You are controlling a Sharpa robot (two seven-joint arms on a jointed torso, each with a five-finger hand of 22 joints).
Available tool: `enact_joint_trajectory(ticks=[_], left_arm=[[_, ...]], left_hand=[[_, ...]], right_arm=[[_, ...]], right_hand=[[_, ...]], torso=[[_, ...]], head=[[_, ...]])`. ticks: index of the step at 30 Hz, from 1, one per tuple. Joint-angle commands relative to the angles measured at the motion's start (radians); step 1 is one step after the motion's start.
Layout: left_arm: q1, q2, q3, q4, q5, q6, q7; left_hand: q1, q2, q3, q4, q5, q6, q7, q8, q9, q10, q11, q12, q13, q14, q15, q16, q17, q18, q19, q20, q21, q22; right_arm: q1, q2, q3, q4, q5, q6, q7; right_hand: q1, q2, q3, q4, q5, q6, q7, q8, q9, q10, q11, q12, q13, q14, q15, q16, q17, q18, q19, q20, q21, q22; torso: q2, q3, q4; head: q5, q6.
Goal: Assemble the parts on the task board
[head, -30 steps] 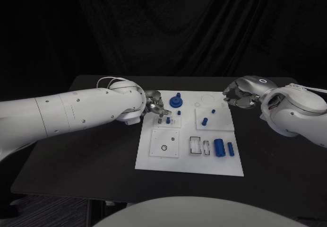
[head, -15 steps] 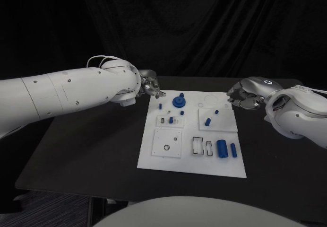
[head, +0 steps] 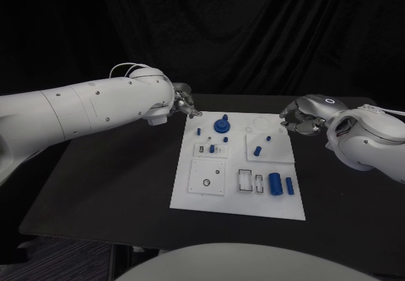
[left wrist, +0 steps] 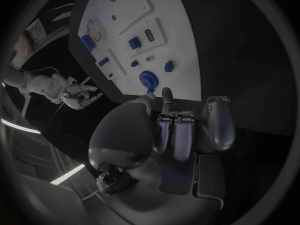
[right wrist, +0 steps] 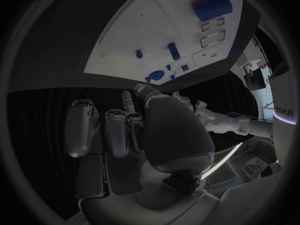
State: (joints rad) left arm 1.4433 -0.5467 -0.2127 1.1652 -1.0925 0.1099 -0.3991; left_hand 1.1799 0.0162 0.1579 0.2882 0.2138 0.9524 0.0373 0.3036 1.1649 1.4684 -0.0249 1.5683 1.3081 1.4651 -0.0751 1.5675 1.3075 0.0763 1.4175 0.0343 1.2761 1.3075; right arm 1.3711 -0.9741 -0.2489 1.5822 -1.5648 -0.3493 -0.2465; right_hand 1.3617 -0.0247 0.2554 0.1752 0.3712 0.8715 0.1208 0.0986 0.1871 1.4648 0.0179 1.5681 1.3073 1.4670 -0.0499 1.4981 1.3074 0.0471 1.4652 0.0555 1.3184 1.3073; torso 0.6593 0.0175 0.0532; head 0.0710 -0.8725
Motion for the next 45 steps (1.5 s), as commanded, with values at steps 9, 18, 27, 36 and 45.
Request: enact_joint_trajectory(ticks=[9,18,27,36,45], left_arm=[[-0.024,0.029,0.0,-0.048,0.005,0.059,0.01],[-0.049,0.046,0.0,-0.08,0.005,0.073,0.015],[-0.061,0.058,0.001,-0.104,0.005,0.079,0.015],[-0.068,0.065,0.001,-0.119,0.005,0.076,0.022],[-0.07,0.07,0.001,-0.124,0.006,0.071,0.041]], left_hand=[[-0.074,0.006,-0.045,0.003,-0.059,0.013,0.014,-0.046,-0.041,0.102,0.008,0.003,0.263,0.106,0.007,0.003,0.263,0.004,-0.002,0.008,-0.017,0.096],[-0.061,0.007,-0.053,-0.006,-0.035,0.006,0.018,-0.064,-0.051,0.102,0.011,0.003,0.263,0.106,0.011,0.003,0.263,0.005,-0.005,0.012,-0.023,0.097],[-0.039,0.008,-0.052,-0.012,-0.009,0.011,0.017,-0.065,-0.049,0.102,0.011,0.003,0.263,0.106,0.011,0.003,0.263,0.005,-0.006,0.013,-0.025,0.098],[-0.02,0.011,-0.05,-0.016,0.005,0.001,0.018,-0.065,-0.042,0.102,0.012,0.003,0.263,0.106,0.012,0.003,0.263,0.009,-0.015,0.014,-0.043,0.092],[-0.024,0.014,-0.056,-0.006,-0.003,-0.012,0.024,-0.07,-0.038,0.102,0.017,0.003,0.263,0.106,0.016,0.003,0.263,0.012,-0.024,0.017,-0.058,0.087]], right_arm=[[-0.003,-0.002,0.001,0.001,-0.003,-0.003,-0.001],[-0.003,0.0,0.001,0.001,-0.003,-0.005,0.003],[-0.003,-0.003,0.001,0.001,-0.003,-0.004,0.002],[-0.003,-0.002,0.001,0.002,-0.003,-0.005,0.002],[-0.003,-0.004,0.001,0.003,-0.003,-0.004,0.0]], right_hand=[[-0.007,0.0,0.005,-0.001,0.004,0.007,0.004,-0.003,-0.002,0.106,0.008,0.003,0.263,0.084,0.007,-0.005,0.202,0.011,0.004,0.008,-0.004,0.184],[-0.008,-0.001,0.006,-0.002,0.004,0.009,0.003,-0.002,-0.002,0.106,0.008,0.003,0.263,0.084,0.007,-0.004,0.202,0.011,0.005,0.009,-0.003,0.184],[-0.008,-0.001,0.006,-0.002,0.004,0.009,0.003,-0.002,-0.002,0.106,0.008,0.003,0.263,0.084,0.007,-0.004,0.202,0.011,0.005,0.009,-0.003,0.184],[-0.008,-0.001,0.006,-0.002,0.004,0.009,0.003,-0.002,-0.002,0.106,0.008,0.003,0.263,0.084,0.007,-0.004,0.202,0.011,0.005,0.009,-0.003,0.184],[-0.008,-0.001,0.006,-0.002,0.004,0.009,0.003,-0.002,-0.002,0.106,0.008,0.003,0.263,0.084,0.007,-0.004,0.202,0.011,0.005,0.009,-0.003,0.184]], torso=[[0.002,-0.0042,-0.0054],[0.002,-0.0025,-0.0034],[0.001,-0.0024,-0.0028],[0.002,-0.003,-0.0038],[0.002,-0.0021,-0.0035]], head=[[0.003,0.0],[-0.002,0.0],[-0.002,0.0],[-0.007,0.0],[-0.012,0.0]])
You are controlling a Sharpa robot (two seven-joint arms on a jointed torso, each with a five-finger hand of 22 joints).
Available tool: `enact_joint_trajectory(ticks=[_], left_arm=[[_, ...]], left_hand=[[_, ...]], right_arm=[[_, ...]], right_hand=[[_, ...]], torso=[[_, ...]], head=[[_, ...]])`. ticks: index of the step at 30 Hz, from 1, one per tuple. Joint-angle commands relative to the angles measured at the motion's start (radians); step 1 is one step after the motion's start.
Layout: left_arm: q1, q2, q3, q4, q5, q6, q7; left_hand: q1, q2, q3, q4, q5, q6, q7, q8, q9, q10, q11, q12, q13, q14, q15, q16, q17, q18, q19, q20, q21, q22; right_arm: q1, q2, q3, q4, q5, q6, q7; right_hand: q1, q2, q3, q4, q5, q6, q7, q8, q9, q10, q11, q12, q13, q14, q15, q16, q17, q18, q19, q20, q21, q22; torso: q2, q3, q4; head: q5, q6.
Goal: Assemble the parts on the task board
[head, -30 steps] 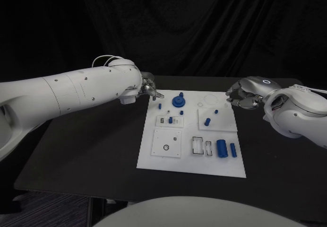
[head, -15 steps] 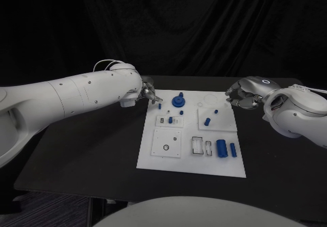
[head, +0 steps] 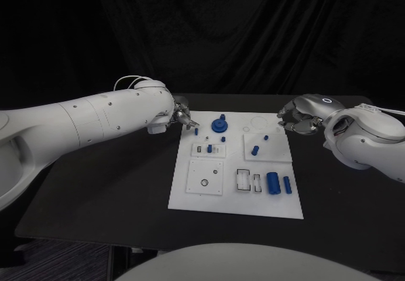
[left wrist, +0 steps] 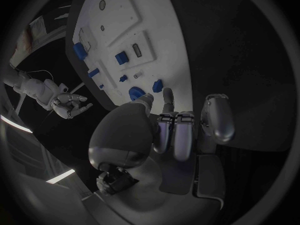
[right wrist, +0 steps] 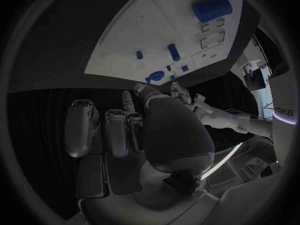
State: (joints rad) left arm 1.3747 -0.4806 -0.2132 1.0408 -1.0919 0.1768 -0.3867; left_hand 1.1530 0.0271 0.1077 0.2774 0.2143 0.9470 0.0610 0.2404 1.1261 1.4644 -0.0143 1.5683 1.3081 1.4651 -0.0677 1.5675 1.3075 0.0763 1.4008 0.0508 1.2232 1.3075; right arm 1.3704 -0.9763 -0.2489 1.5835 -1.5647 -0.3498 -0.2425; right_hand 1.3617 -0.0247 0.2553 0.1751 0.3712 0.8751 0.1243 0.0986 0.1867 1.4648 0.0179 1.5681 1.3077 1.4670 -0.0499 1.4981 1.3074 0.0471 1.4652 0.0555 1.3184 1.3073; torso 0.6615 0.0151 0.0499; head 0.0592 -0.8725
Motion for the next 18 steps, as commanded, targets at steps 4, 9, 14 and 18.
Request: enact_joint_trajectory(ticks=[4,9,14,18], left_arm=[[-0.003,0.006,0.001,-0.002,0.005,0.004,0.032],[-0.004,0.01,0.001,-0.006,0.005,0.006,0.036],[-0.006,0.013,0.001,-0.009,0.005,0.011,0.037],[-0.007,0.016,0.001,-0.012,0.005,0.01,0.037]], left_hand=[[0.003,0.003,-0.006,0.006,-0.004,-0.008,0.001,-0.007,0.001,0.106,0.007,0.003,0.263,0.106,0.009,0.003,0.263,0.012,-0.008,0.001,-0.007,0.087],[0.002,0.003,-0.007,0.007,-0.004,-0.008,0.001,-0.008,0.001,0.106,0.008,0.003,0.263,0.106,0.01,0.003,0.263,0.012,-0.01,0.001,-0.009,0.086],[0.002,0.005,-0.007,0.007,-0.004,-0.009,0.001,-0.009,0.001,0.106,0.008,0.003,0.263,0.106,0.01,0.003,0.263,0.012,-0.01,0.001,-0.01,0.086],[0.002,0.005,-0.007,0.008,-0.003,-0.009,0.002,-0.009,0.001,0.106,0.008,0.003,0.263,0.106,0.01,0.003,0.263,0.012,-0.01,0.001,-0.009,0.086]], right_arm=[[-0.003,-0.001,0.001,0.002,-0.003,-0.004,-0.004],[-0.003,0.0,0.001,0.001,-0.003,-0.002,-0.004],[-0.003,0.001,0.001,0.001,-0.003,-0.002,-0.005],[-0.003,0.0,0.001,0.002,-0.003,-0.002,-0.004]], right_hand=[[-0.008,-0.001,0.007,-0.002,0.004,0.005,0.0,-0.002,-0.001,0.106,0.008,0.003,0.263,0.084,0.007,-0.004,0.202,0.011,0.005,0.009,-0.003,0.184],[-0.009,-0.002,0.008,-0.001,0.006,0.006,0.0,-0.002,-0.002,0.106,0.008,0.003,0.263,0.084,0.007,-0.004,0.202,0.011,0.004,0.009,-0.004,0.184],[-0.009,-0.002,0.008,-0.001,0.006,0.006,0.0,-0.002,-0.002,0.106,0.008,0.003,0.263,0.084,0.007,-0.004,0.202,0.011,0.004,0.009,-0.004,0.184],[-0.009,-0.002,0.008,-0.001,0.006,0.006,0.0,-0.002,-0.002,0.106,0.008,0.003,0.263,0.084,0.007,-0.004,0.202,0.011,0.004,0.009,-0.004,0.184]], torso=[[-0.001,0.0001,-0.0016],[0.0,0.0003,-0.0014],[0.0,0.0009,-0.0004],[0.0,0.0012,0.0006]], head=[[0.002,0.0],[0.004,0.0],[0.008,0.0],[0.005,0.0]])
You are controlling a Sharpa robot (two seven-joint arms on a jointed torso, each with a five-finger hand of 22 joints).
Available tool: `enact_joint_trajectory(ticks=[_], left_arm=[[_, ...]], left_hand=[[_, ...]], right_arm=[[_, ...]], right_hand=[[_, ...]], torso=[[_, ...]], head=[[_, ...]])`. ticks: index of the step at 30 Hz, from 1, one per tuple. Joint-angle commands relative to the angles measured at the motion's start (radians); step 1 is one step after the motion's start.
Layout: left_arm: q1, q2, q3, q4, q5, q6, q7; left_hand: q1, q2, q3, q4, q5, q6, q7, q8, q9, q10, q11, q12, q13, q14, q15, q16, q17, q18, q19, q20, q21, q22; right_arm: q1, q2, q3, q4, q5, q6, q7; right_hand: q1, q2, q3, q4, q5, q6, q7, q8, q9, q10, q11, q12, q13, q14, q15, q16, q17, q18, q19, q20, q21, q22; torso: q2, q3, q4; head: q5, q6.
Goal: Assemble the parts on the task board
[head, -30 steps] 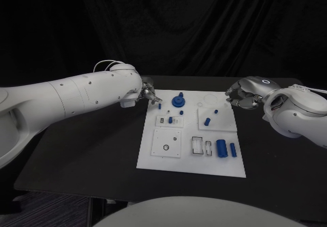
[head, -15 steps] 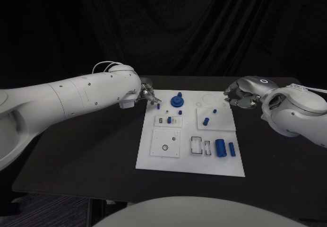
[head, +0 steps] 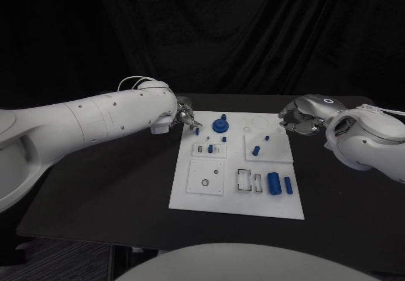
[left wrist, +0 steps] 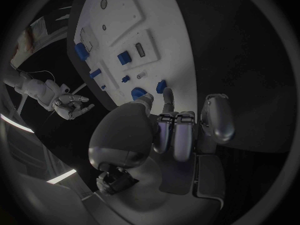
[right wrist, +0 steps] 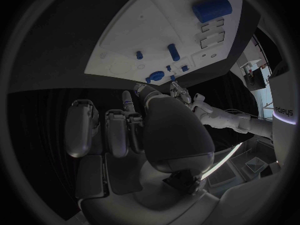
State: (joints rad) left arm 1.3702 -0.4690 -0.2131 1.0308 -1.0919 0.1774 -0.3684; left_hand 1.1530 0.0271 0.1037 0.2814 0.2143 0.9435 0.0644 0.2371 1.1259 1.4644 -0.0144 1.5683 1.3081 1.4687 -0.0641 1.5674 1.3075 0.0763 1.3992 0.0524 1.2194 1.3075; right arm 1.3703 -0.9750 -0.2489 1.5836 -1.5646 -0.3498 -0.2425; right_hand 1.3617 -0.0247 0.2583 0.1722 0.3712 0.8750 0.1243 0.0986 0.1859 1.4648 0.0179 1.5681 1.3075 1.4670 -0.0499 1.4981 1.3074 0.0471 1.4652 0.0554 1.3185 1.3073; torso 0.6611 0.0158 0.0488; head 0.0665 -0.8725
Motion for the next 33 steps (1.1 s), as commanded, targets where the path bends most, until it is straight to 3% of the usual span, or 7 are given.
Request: enact_joint_trajectory(ticks=[1,11,22,33], left_arm=[[-0.003,0.005,0.001,-0.003,0.005,0.009,0.019],[-0.006,0.011,0.001,-0.01,0.005,0.017,0.012],[-0.011,0.015,0.001,-0.01,0.005,0.012,0.016],[-0.012,0.019,0.001,-0.014,0.005,0.013,0.016]], left_hand=[[0.0,0.007,-0.004,0.005,-0.003,-0.006,-0.001,-0.007,0.0,0.106,0.009,0.003,0.263,0.102,0.007,0.003,0.263,0.012,-0.009,0.0,-0.005,0.086],[0.004,0.012,-0.002,0.003,0.006,-0.004,-0.002,-0.007,0.0,0.106,0.009,0.003,0.263,0.102,0.008,0.003,0.263,0.012,-0.01,0.002,-0.007,0.087],[0.007,0.013,-0.001,0.001,0.009,-0.004,-0.002,-0.008,0.0,0.106,0.009,0.003,0.263,0.102,0.008,0.003,0.263,0.013,-0.01,0.002,-0.008,0.087],[0.011,0.017,0.001,0.0,0.017,-0.004,-0.003,-0.009,0.0,0.106,0.009,0.003,0.263,0.102,0.008,0.003,0.263,0.013,-0.011,0.002,-0.008,0.088]], right_arm=[[-0.003,-0.001,0.001,0.002,-0.003,-0.002,-0.004],[-0.002,-0.001,0.001,0.005,-0.003,-0.001,-0.005],[-0.002,-0.005,0.001,0.009,-0.003,-0.001,-0.008],[-0.002,-0.004,0.001,0.008,-0.003,0.002,-0.007]], right_hand=[[-0.009,-0.002,0.005,0.001,0.006,0.006,0.0,-0.002,-0.001,0.106,0.008,0.003,0.263,0.084,0.007,-0.004,0.202,0.011,0.004,0.009,-0.004,0.184],[-0.01,-0.002,0.006,0.001,0.007,0.006,0.0,-0.003,-0.001,0.106,0.008,0.003,0.263,0.084,0.007,-0.005,0.201,0.011,0.004,0.009,-0.005,0.184],[-0.01,-0.002,0.007,0.001,0.007,0.005,0.0,-0.003,-0.002,0.106,0.008,0.003,0.263,0.084,0.007,-0.005,0.201,0.012,0.004,0.009,-0.006,0.183],[-0.01,-0.002,0.007,0.001,0.007,0.005,0.0,-0.003,-0.002,0.106,0.008,0.003,0.263,0.084,0.007,-0.005,0.201,0.012,0.004,0.009,-0.006,0.183]], torso=[[0.0,0.0004,0.0019],[0.001,-0.0013,0.0013],[0.002,0.0011,0.0],[0.0,-0.0008,0.0013]], head=[[-0.004,0.0],[-0.006,0.0],[-0.008,0.0],[-0.007,0.0]])
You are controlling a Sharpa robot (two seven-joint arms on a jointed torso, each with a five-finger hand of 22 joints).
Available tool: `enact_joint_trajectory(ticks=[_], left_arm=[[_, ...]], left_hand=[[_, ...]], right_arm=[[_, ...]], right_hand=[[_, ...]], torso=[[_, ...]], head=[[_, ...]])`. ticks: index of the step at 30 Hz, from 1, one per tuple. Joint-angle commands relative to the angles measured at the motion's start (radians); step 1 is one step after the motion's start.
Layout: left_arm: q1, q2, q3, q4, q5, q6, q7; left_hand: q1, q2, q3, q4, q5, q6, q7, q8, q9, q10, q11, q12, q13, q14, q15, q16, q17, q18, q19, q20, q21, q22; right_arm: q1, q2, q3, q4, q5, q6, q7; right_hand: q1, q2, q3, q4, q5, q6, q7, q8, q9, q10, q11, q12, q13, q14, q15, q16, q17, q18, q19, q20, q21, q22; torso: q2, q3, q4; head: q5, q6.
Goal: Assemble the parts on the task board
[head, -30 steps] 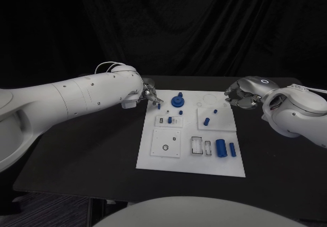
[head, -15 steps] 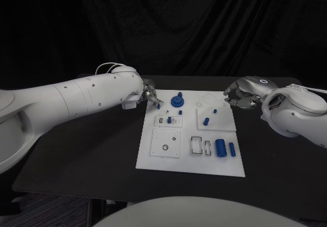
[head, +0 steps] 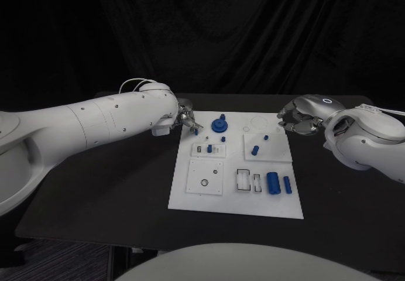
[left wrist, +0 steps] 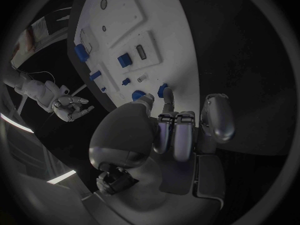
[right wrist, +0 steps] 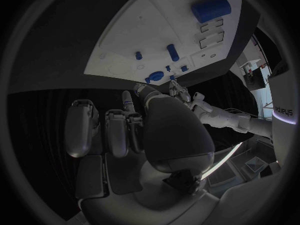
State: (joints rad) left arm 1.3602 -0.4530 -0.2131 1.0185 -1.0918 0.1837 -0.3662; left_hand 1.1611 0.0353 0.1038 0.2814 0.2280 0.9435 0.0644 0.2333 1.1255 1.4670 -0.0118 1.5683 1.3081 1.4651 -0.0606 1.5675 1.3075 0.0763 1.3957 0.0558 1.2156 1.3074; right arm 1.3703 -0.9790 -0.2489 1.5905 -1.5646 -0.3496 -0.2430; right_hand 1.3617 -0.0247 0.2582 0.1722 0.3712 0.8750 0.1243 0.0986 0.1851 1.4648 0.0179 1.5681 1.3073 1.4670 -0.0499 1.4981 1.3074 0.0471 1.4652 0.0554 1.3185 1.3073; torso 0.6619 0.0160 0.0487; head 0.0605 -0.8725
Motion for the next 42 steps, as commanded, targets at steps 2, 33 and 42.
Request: enact_joint_trajectory(ticks=[2,33,42], left_arm=[[-0.002,0.004,0.001,-0.003,0.005,0.006,0.013],[-0.005,0.012,0.001,-0.022,0.005,0.018,0.01],[-0.011,0.018,0.001,-0.028,0.005,0.018,0.011]], left_hand=[[0.006,0.01,0.003,-0.001,0.011,-0.003,-0.003,-0.006,0.0,0.104,0.006,0.003,0.263,0.106,0.005,0.003,0.263,0.013,-0.007,-0.001,-0.005,0.088],[0.02,0.009,0.008,-0.004,0.054,0.002,-0.005,-0.009,0.0,0.104,0.004,0.003,0.263,0.106,0.004,0.003,0.263,0.014,-0.009,-0.001,-0.01,0.09],[0.027,0.009,0.012,-0.008,0.061,0.0,-0.005,-0.01,0.0,0.104,0.004,0.003,0.263,0.106,0.004,0.003,0.263,0.014,-0.009,-0.001,-0.01,0.091]], right_arm=[[-0.002,0.0,0.001,0.001,-0.003,0.002,-0.007],[-0.002,0.001,0.001,0.0,-0.003,0.01,-0.012],[-0.002,0.001,0.001,0.001,-0.003,0.01,-0.012]], right_hand=[[-0.01,-0.002,0.007,0.001,0.007,0.005,0.0,-0.003,-0.001,0.106,0.008,0.003,0.263,0.084,0.007,-0.005,0.201,0.012,0.004,0.009,-0.006,0.183],[-0.01,-0.002,0.009,0.0,0.007,0.004,0.0,-0.005,-0.002,0.106,0.008,0.003,0.263,0.084,0.007,-0.006,0.2,0.012,0.003,0.009,-0.008,0.183],[-0.01,-0.002,0.009,0.0,0.007,0.004,0.0,-0.005,-0.002,0.106,0.008,0.003,0.263,0.084,0.007,-0.006,0.2,0.012,0.003,0.009,-0.008,0.183]], torso=[[-0.001,-0.0011,0.002],[-0.002,-0.0002,0.001],[-0.001,-0.0012,0.001]], head=[[-0.001,0.0],[-0.001,0.0],[-0.001,0.0]])
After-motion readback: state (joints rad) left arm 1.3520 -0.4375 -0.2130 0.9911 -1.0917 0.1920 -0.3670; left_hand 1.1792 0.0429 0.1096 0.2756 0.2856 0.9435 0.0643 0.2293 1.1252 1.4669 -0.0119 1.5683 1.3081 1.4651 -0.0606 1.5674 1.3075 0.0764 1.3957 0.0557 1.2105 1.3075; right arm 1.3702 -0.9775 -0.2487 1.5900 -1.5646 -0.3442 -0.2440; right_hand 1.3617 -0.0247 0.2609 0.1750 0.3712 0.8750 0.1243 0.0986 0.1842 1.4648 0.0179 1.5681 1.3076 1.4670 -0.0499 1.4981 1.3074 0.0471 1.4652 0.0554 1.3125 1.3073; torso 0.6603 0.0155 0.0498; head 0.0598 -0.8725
